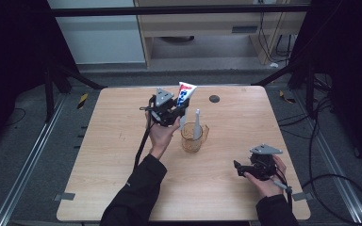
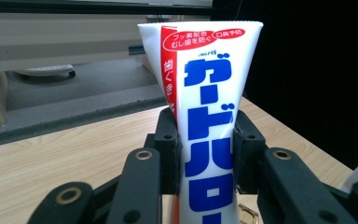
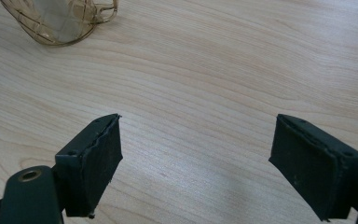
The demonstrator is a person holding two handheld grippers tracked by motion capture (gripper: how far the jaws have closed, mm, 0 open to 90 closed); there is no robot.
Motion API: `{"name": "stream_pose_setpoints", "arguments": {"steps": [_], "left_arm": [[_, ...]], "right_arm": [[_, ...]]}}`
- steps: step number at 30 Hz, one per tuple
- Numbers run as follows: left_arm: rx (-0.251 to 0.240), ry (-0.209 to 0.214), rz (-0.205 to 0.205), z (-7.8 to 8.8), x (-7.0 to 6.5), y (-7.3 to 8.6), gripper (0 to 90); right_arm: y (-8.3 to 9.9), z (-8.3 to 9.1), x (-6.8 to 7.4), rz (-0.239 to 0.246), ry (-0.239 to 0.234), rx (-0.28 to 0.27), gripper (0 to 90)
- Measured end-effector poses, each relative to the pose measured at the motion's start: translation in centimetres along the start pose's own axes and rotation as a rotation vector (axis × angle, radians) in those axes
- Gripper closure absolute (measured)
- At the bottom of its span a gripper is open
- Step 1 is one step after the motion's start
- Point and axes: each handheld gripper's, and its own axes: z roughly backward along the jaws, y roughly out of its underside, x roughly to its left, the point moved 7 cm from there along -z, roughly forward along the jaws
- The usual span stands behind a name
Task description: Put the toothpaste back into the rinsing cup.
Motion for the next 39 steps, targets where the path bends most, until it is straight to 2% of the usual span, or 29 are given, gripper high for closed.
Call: {"name": "stream_pose_setpoints", "arguments": {"steps": [18,39], "left_arm": [[0.004,0.027,0.003,-1.9,-1.3,0.9,67.8],[0.032,0.035,0.002,-3.1,-1.7,2.9,67.7]], "right_arm": [[0.1,-0.2,0.1,0.0,-0.003,0.005,16.5],[0.2,-0.3,0.2,0.006,-0.004,0.012,16.5]]}}
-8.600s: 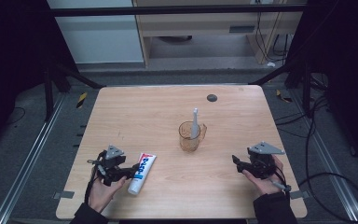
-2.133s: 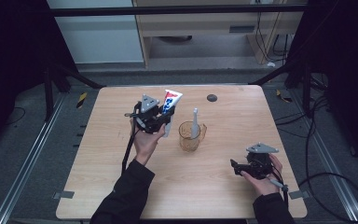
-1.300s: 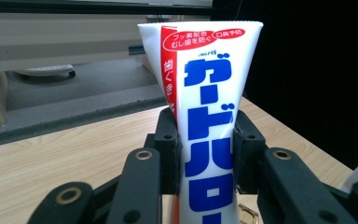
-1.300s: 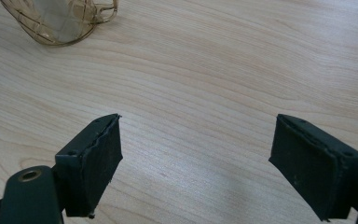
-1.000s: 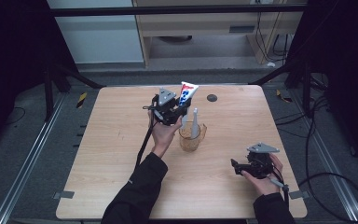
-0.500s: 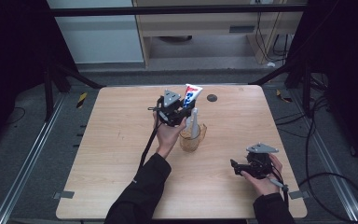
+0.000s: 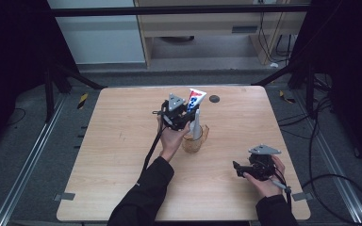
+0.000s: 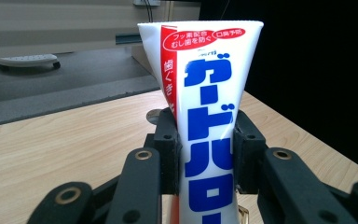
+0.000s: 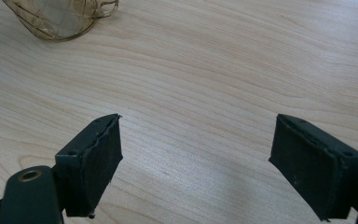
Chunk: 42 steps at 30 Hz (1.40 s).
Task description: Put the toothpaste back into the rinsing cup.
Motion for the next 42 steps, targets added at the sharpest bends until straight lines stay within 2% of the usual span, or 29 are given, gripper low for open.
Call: {"name": "stream_pose_setpoints", "arguments": {"steps": [18,25,30,35,38,42], "left_arm": [[0.025,-0.002,-0.005,-0.5,0.0,2.1,67.2],[0.053,-0.006,-0.022,-0.8,-0.2,3.0,66.6],[0.062,0.003,-0.018,-0.6,0.0,3.3,65.8],[0.087,0.004,-0.054,-0.2,0.0,3.6,64.1],[0.106,0.012,-0.06,0.1,0.0,3.8,63.5],[0.158,0.009,-0.093,0.6,0.1,4.4,62.5]], "right_arm": [[0.2,-0.1,0.0,-0.007,-0.001,0.012,16.1],[0.2,-0.1,0.1,-0.006,-0.001,0.013,16.1],[0.2,-0.1,0.0,-0.005,0.0,0.015,16.0],[0.2,-0.1,0.1,-0.002,0.003,0.017,15.8],[0.2,-0.1,0.1,-0.002,0.004,0.017,15.7],[0.2,-0.1,0.1,0.0,0.004,0.016,15.7]]}}
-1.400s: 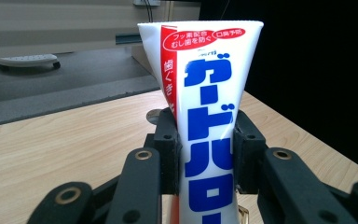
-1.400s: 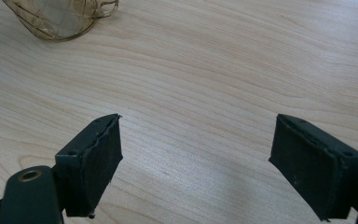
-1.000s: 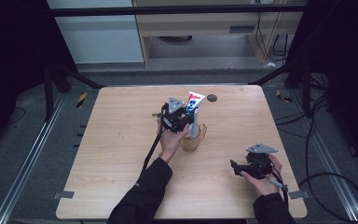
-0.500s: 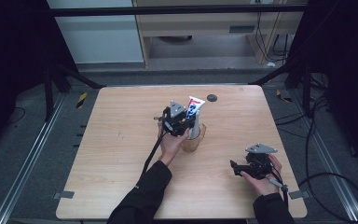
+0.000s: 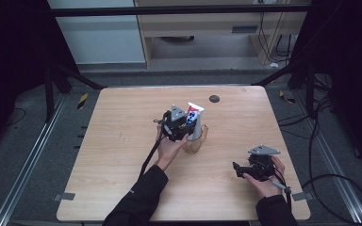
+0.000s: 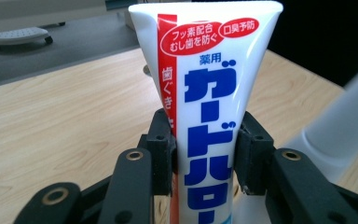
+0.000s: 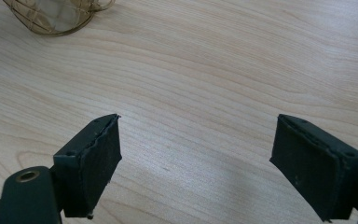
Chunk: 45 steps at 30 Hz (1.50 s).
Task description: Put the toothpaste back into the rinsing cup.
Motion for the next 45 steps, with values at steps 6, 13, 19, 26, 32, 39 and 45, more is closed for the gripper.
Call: {"name": "stream_pose_setpoints", "arguments": {"steps": [6,13,19,26,32,39,45], "left_arm": [[0.044,-0.001,-0.012,0.4,0.2,1.2,60.3],[0.086,0.014,-0.05,0.8,0.0,2.1,58.6],[0.093,0.019,-0.069,1.5,0.0,2.4,59.2],[0.102,0.015,-0.084,1.8,0.0,2.5,59.9],[0.119,0.009,-0.091,1.9,0.0,2.4,60.5],[0.137,0.009,-0.108,2.4,0.1,2.0,58.0],[0.151,0.006,-0.123,3.0,0.4,1.8,52.6]], "right_arm": [[0.0,0.0,0.1,0.003,0.002,-0.001,15.7],[0.0,0.0,0.1,0.006,0.004,0.001,15.7],[0.0,0.1,0.1,0.005,0.003,0.0,15.6],[0.1,0.0,0.2,0.005,0.003,0.003,15.6],[0.1,0.0,0.1,0.008,0.004,0.005,15.4],[0.1,0.1,0.1,0.006,0.003,0.004,15.3],[0.1,0.1,0.1,0.009,0.005,0.003,15.2]]}}
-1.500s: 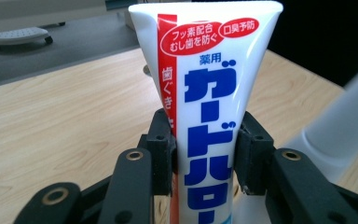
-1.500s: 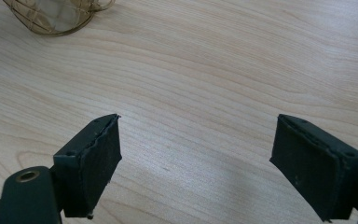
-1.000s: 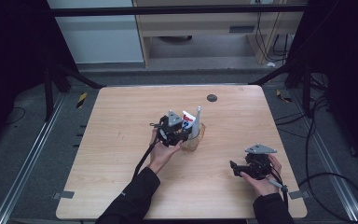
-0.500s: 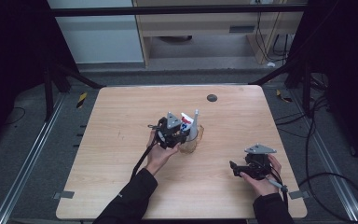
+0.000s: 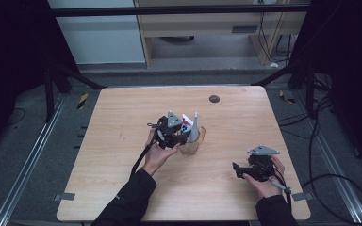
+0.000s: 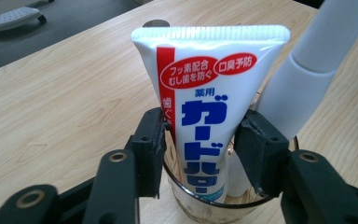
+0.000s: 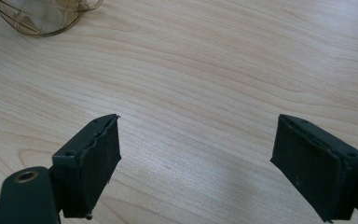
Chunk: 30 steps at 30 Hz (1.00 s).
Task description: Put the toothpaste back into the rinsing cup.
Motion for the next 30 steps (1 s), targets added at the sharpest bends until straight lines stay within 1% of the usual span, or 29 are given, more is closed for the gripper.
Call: {"name": "stream_pose_setpoints", "arguments": {"steps": [4,5,6,8,11,14,15,19,21,26,27,28,30], "left_arm": [[-0.004,-0.005,-0.017,0.7,-0.1,-0.1,49.4],[-0.009,-0.007,-0.025,1.0,-0.1,-0.2,49.8],[-0.013,-0.002,-0.024,1.3,-0.1,-0.2,50.0],[-0.01,0.011,-0.02,1.8,-0.1,-0.1,46.3],[0.001,0.006,-0.033,2.6,0.1,0.4,43.9],[-0.002,0.013,-0.015,3.6,0.5,1.2,41.9],[-0.003,0.013,-0.01,3.9,0.7,1.5,40.6],[0.002,-0.004,-0.008,5.4,1.6,2.9,38.3],[0.008,-0.022,-0.002,6.1,2.1,3.9,36.9],[0.021,-0.059,0.041,7.9,3.6,6.7,33.5],[0.033,-0.073,0.049,8.2,4.0,7.5,32.9],[0.042,-0.081,0.052,8.4,4.2,7.9,32.3],[0.059,-0.097,0.072,8.8,4.8,9.1,31.5]], "right_arm": [[0.0,0.1,0.0,-0.004,0.001,-0.002,15.2],[0.0,0.1,0.0,-0.003,0.0,-0.003,15.2],[0.0,0.1,0.0,-0.003,0.001,-0.002,15.2],[0.0,0.1,-0.1,-0.002,0.002,-0.001,15.2],[0.0,0.2,-0.1,-0.003,0.001,-0.002,15.0],[-0.1,0.3,-0.1,-0.012,-0.001,-0.005,14.8],[-0.1,0.3,-0.2,-0.006,0.007,-0.008,14.7],[0.0,0.4,-0.3,-0.013,0.01,-0.006,14.4],[0.0,0.4,-0.3,-0.014,0.01,-0.008,14.1],[0.0,0.5,-0.5,-0.017,0.015,-0.01,13.7],[0.1,0.6,-0.5,-0.018,0.018,-0.009,13.6],[0.1,0.6,-0.5,-0.023,0.018,-0.008,13.3],[0.1,0.7,-0.5,-0.027,0.017,-0.01,13.1]]}}
